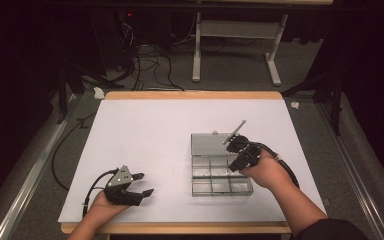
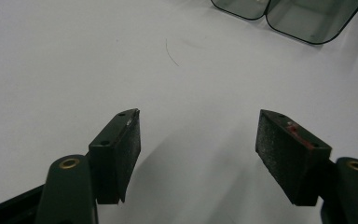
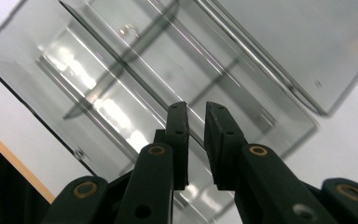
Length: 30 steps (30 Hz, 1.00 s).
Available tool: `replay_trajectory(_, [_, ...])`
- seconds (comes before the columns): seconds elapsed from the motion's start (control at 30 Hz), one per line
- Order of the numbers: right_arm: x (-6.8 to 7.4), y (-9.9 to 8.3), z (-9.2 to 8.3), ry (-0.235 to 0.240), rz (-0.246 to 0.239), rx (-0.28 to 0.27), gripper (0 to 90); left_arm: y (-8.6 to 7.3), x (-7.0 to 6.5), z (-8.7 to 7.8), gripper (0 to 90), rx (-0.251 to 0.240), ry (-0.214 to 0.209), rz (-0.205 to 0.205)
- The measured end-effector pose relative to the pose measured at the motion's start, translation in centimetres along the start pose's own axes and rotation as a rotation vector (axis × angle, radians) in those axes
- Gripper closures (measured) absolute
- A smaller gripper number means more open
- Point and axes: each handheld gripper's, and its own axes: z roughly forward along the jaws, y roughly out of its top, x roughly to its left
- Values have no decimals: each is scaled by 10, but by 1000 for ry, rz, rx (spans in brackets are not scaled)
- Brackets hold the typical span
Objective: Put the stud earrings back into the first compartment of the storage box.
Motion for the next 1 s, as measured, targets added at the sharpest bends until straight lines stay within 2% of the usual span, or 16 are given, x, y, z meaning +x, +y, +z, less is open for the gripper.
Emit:
replay_trajectory(0.2, [-12,-17,-4,-5,16,5,802,0,0,0,314,1,0,-1])
replay_trajectory(0.23, [-12,-20,-4,-9,47,18,802,0,0,0,314,1,0,-1])
replay_trajectory(0.27, [-15,-22,-4,-10,34,6,802,0,0,0,314,1,-1,-2])
replay_trajectory(0.53, [-29,-39,-10,-27,66,5,801,0,0,0,314,3,2,-1])
replay_trajectory(0.6, [-31,-43,-11,-35,99,18,801,0,0,0,314,3,0,-1])
replay_trajectory(0.67, [-38,-48,-10,-42,87,14,800,0,0,0,314,4,-1,-1])
replay_trajectory(1.0, [-60,-66,6,-58,142,42,780,0,0,0,314,3,1,-1])
